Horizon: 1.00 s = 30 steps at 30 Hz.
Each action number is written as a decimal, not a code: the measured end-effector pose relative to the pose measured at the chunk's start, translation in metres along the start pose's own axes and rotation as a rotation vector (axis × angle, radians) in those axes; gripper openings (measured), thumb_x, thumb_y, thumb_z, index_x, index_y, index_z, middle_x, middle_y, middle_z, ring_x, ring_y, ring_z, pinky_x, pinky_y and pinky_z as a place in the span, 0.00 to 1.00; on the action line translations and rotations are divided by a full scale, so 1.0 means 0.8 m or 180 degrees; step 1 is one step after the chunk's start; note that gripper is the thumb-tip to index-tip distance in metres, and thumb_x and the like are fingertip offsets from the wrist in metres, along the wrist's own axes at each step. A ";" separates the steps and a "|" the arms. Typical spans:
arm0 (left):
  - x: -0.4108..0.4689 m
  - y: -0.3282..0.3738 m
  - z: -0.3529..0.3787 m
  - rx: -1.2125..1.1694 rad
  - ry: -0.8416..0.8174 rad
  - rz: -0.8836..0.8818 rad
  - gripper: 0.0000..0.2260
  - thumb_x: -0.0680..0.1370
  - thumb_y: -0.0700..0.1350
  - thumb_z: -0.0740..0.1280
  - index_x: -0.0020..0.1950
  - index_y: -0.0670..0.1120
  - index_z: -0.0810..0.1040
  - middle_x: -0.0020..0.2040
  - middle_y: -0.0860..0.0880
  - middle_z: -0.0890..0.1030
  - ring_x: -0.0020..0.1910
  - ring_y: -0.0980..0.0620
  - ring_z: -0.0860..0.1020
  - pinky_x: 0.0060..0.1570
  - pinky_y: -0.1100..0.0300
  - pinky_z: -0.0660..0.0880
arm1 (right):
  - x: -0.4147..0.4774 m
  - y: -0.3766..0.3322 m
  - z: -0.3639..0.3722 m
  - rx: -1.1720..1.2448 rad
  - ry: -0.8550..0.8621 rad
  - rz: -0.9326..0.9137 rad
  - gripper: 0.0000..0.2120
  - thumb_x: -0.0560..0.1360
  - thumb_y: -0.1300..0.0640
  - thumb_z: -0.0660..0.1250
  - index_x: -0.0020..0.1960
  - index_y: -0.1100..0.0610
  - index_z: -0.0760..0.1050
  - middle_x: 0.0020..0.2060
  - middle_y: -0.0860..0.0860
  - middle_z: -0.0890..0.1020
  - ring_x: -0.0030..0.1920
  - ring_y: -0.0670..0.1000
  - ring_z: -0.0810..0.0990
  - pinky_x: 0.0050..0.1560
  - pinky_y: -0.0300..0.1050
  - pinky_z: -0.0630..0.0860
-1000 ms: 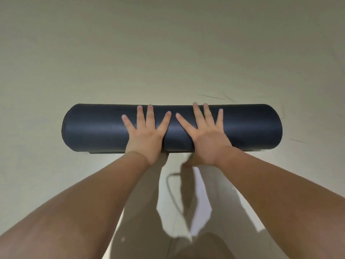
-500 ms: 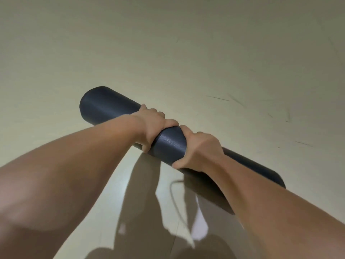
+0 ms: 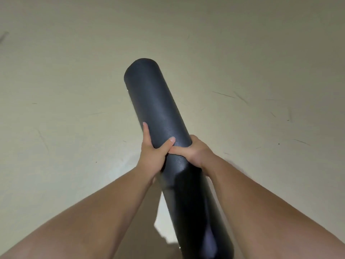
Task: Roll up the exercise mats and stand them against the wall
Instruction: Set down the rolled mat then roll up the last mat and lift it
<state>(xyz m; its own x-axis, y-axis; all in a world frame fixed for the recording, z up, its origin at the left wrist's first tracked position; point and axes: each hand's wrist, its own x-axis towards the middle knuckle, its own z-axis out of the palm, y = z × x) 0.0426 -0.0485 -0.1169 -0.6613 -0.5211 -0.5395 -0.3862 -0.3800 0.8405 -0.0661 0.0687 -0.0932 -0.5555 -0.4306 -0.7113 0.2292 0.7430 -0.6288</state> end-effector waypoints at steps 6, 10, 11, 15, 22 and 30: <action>0.007 -0.002 -0.002 -0.0239 -0.0039 -0.0227 0.53 0.67 0.53 0.82 0.78 0.72 0.48 0.70 0.63 0.74 0.63 0.61 0.79 0.58 0.59 0.78 | 0.001 0.036 0.013 0.0747 -0.0122 -0.0550 0.61 0.60 0.42 0.84 0.79 0.27 0.47 0.74 0.34 0.71 0.68 0.41 0.77 0.70 0.48 0.75; 0.011 0.002 -0.006 -0.0149 -0.0198 -0.0169 0.51 0.66 0.51 0.82 0.76 0.74 0.51 0.71 0.62 0.74 0.65 0.60 0.78 0.67 0.52 0.75 | 0.005 0.038 0.000 0.0826 -0.0224 -0.0725 0.58 0.64 0.49 0.84 0.80 0.28 0.50 0.75 0.33 0.70 0.69 0.40 0.76 0.71 0.48 0.74; 0.013 0.008 -0.006 -0.0162 -0.0240 -0.0156 0.51 0.67 0.48 0.82 0.77 0.73 0.52 0.72 0.60 0.74 0.65 0.58 0.79 0.67 0.52 0.75 | 0.004 0.035 -0.003 0.0875 -0.0206 -0.0771 0.57 0.66 0.51 0.83 0.81 0.29 0.51 0.74 0.34 0.70 0.68 0.39 0.77 0.70 0.48 0.75; 0.011 0.078 -0.005 -0.0232 -0.0309 0.0013 0.50 0.72 0.38 0.79 0.78 0.72 0.53 0.68 0.51 0.78 0.61 0.55 0.82 0.59 0.56 0.80 | -0.017 -0.020 -0.031 0.0994 -0.0043 -0.1001 0.54 0.66 0.53 0.83 0.80 0.29 0.54 0.72 0.35 0.74 0.67 0.41 0.79 0.69 0.51 0.76; -0.097 0.346 -0.038 -0.0454 -0.0228 0.0454 0.45 0.73 0.34 0.76 0.78 0.68 0.60 0.67 0.50 0.79 0.60 0.55 0.82 0.51 0.63 0.80 | -0.181 -0.257 -0.104 0.1190 -0.0048 -0.1326 0.52 0.72 0.61 0.80 0.80 0.30 0.54 0.65 0.33 0.80 0.64 0.43 0.82 0.65 0.51 0.78; -0.310 0.744 -0.138 -0.0438 -0.0198 0.0922 0.44 0.73 0.35 0.76 0.77 0.69 0.60 0.68 0.50 0.77 0.61 0.55 0.82 0.52 0.61 0.81 | -0.462 -0.613 -0.147 0.1372 -0.0503 -0.1785 0.52 0.75 0.68 0.75 0.81 0.32 0.50 0.67 0.40 0.81 0.65 0.50 0.83 0.66 0.58 0.79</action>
<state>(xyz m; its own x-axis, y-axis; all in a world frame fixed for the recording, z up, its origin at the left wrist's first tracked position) 0.0478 -0.2294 0.5118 -0.7706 -0.5766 -0.2713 -0.0885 -0.3248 0.9416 -0.0673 -0.0761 0.5153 -0.5672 -0.7808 -0.2619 0.2567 0.1345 -0.9571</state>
